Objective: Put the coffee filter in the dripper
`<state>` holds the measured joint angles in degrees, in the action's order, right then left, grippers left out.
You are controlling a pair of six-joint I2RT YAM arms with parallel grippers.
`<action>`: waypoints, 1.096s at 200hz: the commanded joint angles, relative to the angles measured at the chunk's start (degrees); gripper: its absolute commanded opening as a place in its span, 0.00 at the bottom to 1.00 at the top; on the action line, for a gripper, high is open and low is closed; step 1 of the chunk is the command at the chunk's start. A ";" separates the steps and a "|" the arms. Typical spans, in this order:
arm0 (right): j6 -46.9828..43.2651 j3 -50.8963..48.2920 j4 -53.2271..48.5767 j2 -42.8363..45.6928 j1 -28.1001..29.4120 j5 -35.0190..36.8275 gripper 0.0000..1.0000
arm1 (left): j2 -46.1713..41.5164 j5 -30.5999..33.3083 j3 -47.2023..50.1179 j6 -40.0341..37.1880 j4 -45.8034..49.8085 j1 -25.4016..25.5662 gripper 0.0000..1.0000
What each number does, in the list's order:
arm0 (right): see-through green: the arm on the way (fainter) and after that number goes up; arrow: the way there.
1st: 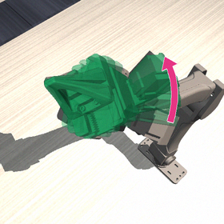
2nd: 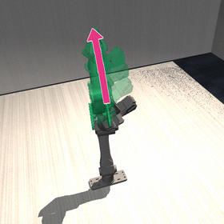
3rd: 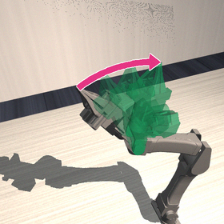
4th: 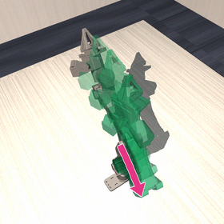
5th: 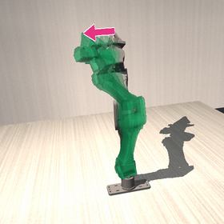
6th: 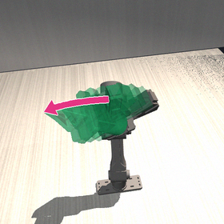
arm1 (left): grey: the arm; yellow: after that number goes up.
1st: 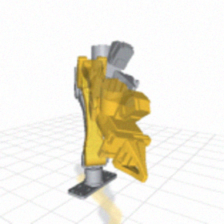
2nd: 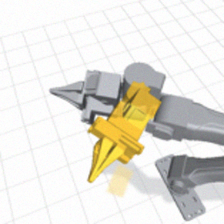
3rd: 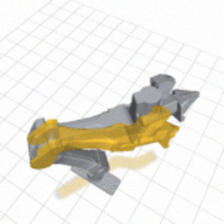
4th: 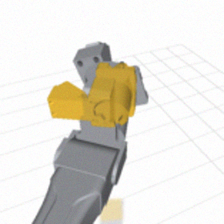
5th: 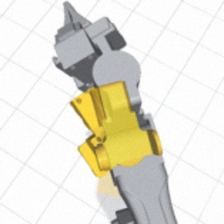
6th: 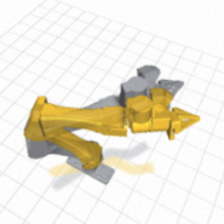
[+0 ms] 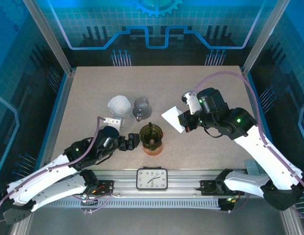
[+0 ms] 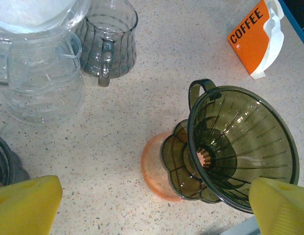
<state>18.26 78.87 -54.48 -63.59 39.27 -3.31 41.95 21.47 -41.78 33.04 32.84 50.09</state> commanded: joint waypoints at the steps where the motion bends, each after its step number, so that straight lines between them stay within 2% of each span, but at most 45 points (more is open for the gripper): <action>1: 0.86 3.38 -4.76 -1.92 2.53 -2.14 0.00 | -1.25 1.72 -2.17 -0.03 1.67 -0.34 0.99; 79: 0.29 11.41 -11.59 -10.77 9.78 0.00 0.00 | -3.00 2.00 -1.88 0.91 1.86 -0.34 0.99; 177: -1.46 26.58 -25.20 -28.29 14.20 2.41 0.00 | -5.12 0.23 -1.24 1.50 2.62 -0.56 0.99; 219: -2.52 32.14 -28.04 -34.22 15.82 3.29 0.00 | -5.52 -1.17 -1.62 1.51 2.91 -0.51 0.99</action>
<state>17.10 107.50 -77.71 -95.50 53.74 -1.04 36.99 21.61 -42.09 34.20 34.52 50.00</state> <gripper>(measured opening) 0.060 0.990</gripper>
